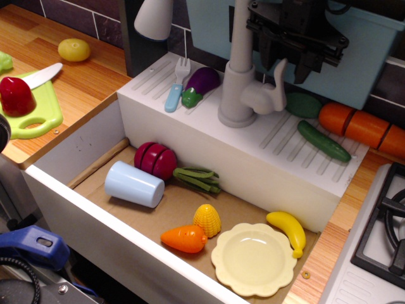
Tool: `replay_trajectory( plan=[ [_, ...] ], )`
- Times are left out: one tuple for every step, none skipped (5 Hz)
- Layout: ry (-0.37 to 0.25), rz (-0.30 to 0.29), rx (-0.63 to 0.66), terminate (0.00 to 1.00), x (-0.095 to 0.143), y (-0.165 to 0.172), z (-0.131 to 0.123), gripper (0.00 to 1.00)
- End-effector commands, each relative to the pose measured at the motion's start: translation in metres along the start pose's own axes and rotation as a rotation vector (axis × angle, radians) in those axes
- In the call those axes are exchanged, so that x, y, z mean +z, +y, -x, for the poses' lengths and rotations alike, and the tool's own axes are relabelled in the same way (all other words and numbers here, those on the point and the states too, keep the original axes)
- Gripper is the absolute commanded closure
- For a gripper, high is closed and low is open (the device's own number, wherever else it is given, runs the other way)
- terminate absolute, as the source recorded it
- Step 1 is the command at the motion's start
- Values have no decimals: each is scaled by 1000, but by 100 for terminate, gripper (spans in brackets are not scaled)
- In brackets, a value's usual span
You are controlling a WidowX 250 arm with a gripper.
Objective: Turn lever vertical to front
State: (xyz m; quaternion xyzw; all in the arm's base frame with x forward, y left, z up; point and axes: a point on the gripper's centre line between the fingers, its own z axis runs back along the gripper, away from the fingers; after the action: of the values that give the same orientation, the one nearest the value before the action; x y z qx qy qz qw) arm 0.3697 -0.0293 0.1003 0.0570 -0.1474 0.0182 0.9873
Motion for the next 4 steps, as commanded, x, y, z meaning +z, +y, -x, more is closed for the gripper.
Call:
replay_trajectory(
  plan=[
    [-56, 7, 27, 0, 14, 1, -9, 100],
    [-42, -4, 57, 0, 16, -2, 0, 100],
    [-17, 1, 102, 0, 17, -3, 18, 100],
    [-4, 9, 151, 0, 11, -3, 37, 100]
  ],
)
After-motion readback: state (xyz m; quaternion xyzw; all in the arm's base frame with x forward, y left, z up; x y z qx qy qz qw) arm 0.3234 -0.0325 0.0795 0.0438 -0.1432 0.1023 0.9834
